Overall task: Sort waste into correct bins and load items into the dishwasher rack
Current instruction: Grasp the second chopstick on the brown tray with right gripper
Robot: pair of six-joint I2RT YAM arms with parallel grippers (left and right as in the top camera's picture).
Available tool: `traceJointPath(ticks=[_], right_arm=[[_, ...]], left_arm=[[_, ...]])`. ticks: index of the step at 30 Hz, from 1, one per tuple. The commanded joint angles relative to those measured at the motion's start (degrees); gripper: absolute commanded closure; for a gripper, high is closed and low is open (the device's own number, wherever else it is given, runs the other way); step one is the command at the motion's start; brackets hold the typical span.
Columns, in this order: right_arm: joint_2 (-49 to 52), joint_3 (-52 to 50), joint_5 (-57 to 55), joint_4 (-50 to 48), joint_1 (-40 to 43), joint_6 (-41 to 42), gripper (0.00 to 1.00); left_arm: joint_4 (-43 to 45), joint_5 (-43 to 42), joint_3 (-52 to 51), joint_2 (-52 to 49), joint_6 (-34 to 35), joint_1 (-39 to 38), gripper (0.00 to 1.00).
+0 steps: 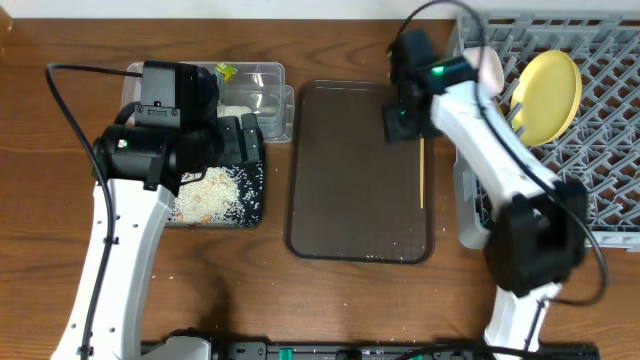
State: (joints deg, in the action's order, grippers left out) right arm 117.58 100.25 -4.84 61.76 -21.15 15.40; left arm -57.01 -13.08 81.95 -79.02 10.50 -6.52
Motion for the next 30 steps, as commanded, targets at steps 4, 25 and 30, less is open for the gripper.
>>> traceJointPath(ticks=[4,25,30], right_arm=[[6.0,-0.3,-6.3,0.9,-0.2,8.4,0.47],[7.3,-8.9,-6.9,-5.1,0.7,10.4,0.46],[7.3,-12.0,-4.3,-7.5,0.7,10.2,0.49]], left_arm=[[-0.2,0.7,-0.5,-0.1,-0.3,0.2,0.04],[-0.2,0.7,-0.5,-0.1,-0.3,0.2,0.04],[-0.2,0.7,-0.5,-0.1,-0.3,0.2,0.04]])
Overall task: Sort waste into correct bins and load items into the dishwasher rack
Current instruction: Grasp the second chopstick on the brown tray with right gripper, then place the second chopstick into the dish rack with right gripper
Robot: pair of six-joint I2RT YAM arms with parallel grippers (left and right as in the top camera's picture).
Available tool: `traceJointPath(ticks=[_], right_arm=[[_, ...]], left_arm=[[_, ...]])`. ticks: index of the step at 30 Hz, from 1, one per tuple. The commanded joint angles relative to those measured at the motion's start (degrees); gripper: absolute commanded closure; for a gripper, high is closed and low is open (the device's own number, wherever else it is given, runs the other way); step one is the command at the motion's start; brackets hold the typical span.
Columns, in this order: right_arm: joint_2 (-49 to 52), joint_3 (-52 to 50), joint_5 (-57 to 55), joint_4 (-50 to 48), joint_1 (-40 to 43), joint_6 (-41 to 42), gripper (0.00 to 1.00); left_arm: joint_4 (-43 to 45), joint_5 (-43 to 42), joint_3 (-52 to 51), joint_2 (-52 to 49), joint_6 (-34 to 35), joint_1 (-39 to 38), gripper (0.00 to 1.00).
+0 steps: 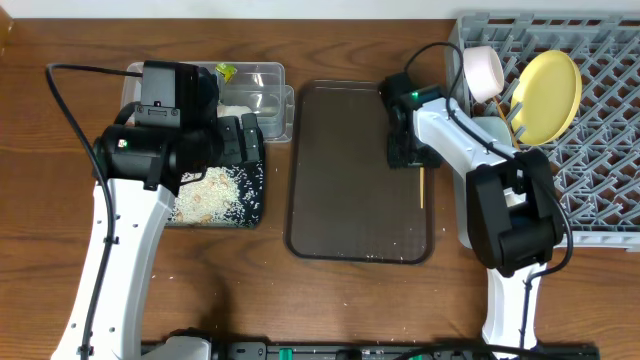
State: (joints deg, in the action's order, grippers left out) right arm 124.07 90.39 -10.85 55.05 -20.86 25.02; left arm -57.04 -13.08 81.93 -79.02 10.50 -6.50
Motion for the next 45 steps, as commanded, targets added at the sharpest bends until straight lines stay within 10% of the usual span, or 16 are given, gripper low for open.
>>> traceJointPath(ticks=[1,7,12,30,45], right_arm=[[0.8,-3.0,3.3,-1.7,0.4,-0.1,0.51],[0.8,-7.5,11.0,-6.0,0.1,-2.8,0.66],[0.8,-9.9,12.4,-7.3,-0.3,-2.8,0.99],[-15.9,10.0,11.7,6.3,3.2,-12.0,0.99],[-26.0,10.1,-5.4,12.8,23.2,-27.4,0.99]], left_arm=[[-0.2,0.7,-0.4,-0.1,-0.3,0.2,0.04],[-0.2,0.7,-0.4,-0.1,-0.3,0.2,0.04],[-0.2,0.7,-0.4,-0.1,-0.3,0.2,0.04],[-0.2,0.7,-0.4,-0.1,-0.3,0.2,0.04],[-0.2,0.7,-0.4,-0.1,-0.3,0.2,0.04]])
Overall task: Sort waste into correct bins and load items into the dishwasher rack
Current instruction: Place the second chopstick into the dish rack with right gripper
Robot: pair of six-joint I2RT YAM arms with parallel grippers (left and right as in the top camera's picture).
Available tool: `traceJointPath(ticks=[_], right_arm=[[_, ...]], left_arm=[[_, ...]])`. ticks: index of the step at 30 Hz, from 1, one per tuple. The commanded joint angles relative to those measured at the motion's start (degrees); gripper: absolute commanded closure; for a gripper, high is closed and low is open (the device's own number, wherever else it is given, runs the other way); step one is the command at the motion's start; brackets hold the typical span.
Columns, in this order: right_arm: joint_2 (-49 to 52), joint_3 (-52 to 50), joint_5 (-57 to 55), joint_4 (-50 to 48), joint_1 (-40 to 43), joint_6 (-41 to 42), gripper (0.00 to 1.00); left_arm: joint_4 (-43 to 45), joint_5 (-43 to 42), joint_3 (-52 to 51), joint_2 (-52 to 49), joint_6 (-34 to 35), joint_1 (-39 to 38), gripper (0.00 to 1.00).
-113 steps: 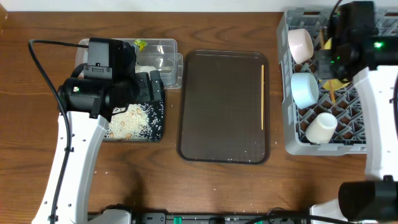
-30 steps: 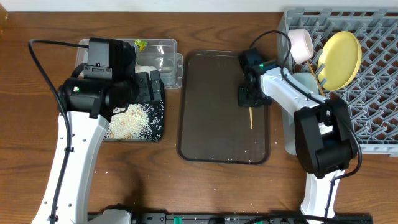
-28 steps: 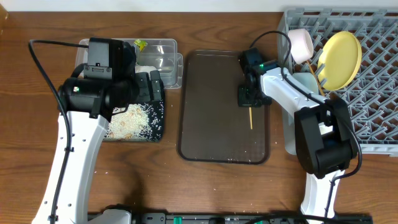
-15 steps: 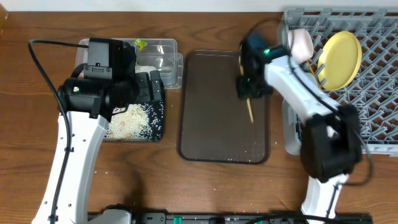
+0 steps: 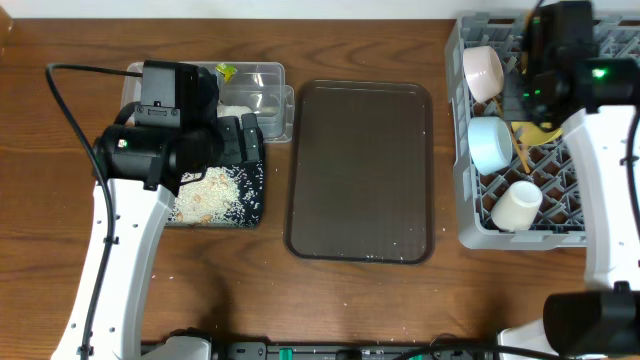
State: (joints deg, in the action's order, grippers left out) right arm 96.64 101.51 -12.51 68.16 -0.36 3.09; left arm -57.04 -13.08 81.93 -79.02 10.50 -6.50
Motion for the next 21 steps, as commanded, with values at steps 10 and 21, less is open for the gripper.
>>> traceJointPath(ticks=[10,21], right_arm=[[8.0,-2.0,-2.9,-2.5,8.8,-5.9,0.94],[9.0,-1.9,4.5,-4.4,8.5,0.1,0.30]], left_arm=[[-0.2,0.7,-0.4,-0.1,-0.3,0.2,0.04],[-0.2,0.7,-0.4,-0.1,-0.3,0.2,0.04]])
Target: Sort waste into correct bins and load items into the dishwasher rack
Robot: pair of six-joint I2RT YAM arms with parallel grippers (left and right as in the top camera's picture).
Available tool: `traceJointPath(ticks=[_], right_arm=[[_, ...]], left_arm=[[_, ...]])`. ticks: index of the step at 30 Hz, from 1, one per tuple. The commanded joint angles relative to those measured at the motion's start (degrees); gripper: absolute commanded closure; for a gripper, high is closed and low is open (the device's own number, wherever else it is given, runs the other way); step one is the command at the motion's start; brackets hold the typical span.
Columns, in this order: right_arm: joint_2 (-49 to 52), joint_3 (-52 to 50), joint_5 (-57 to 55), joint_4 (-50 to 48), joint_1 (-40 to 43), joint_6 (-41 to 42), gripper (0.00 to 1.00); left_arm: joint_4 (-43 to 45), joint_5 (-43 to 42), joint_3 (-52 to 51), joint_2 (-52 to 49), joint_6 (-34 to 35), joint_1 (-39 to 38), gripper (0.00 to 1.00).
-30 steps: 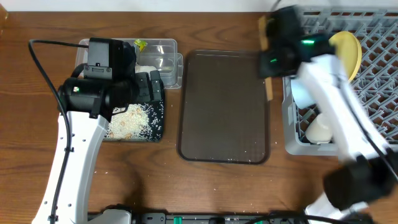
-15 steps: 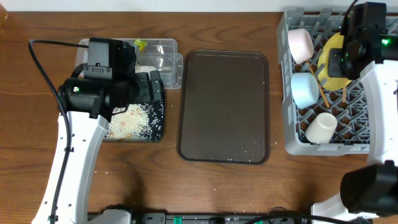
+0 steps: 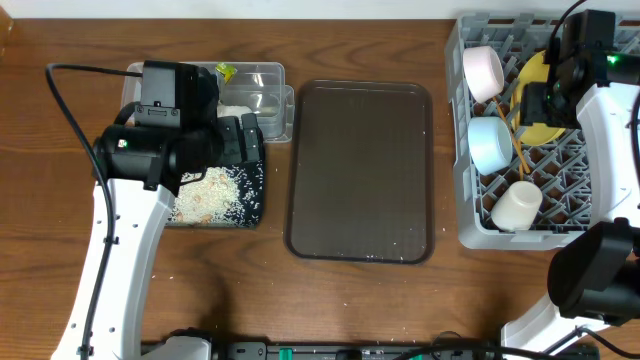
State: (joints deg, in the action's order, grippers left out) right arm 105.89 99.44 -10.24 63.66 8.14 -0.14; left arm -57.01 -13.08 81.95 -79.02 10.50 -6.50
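The brown tray [image 3: 360, 170] in the middle holds only a few crumbs. At the right, the grey dishwasher rack [image 3: 590, 185] carries a pink bowl [image 3: 483, 72], a blue bowl [image 3: 487, 143], a white cup [image 3: 518, 206], a yellow plate [image 3: 540, 120] and a wooden chopstick [image 3: 521, 148] lying between the bowls and the plate. My right gripper [image 3: 552, 100] hangs over the yellow plate, apart from the chopstick, and looks open and empty. My left gripper [image 3: 244, 140] is over the black bin of rice [image 3: 215, 195], its fingers apart, holding nothing.
A clear plastic bin [image 3: 262, 88] with a little waste and a yellow-green scrap [image 3: 226, 71] stands behind the black bin. Rice grains are scattered on the wooden table [image 3: 350, 300] near the tray.
My right gripper has moved right and slightly back over the rack, away from the chopstick, which stays lying in the rack. The left arm has not moved.
The chopstick first lay on the tray's right side with my right gripper at the tray's far right corner. Then the gripper was down at the chopstick. Later the tray was bare and the chopstick was in the rack under the gripper; now it lies there alone.
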Motion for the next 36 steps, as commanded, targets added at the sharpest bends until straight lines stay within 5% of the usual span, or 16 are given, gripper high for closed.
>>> traceJointPath(ticks=[1,12,22,36], right_arm=[[-0.2,0.4,3.4,0.4,0.0,3.5,0.30],[-3.8,4.2,10.8,7.0,0.0,3.5,0.29],[-10.2,4.2,11.0,7.5,0.0,3.5,0.28],[-10.3,4.2,11.9,10.1,0.0,3.5,0.27]], left_arm=[[-0.2,0.7,-0.5,-0.1,-0.3,0.2,0.04],[-0.1,0.7,-0.5,-0.1,-0.3,0.2,0.04],[12.2,8.0,-0.4,-1.6,-4.9,0.3,0.04],[23.6,10.8,8.7,-25.0,-14.0,7.6,0.09]])
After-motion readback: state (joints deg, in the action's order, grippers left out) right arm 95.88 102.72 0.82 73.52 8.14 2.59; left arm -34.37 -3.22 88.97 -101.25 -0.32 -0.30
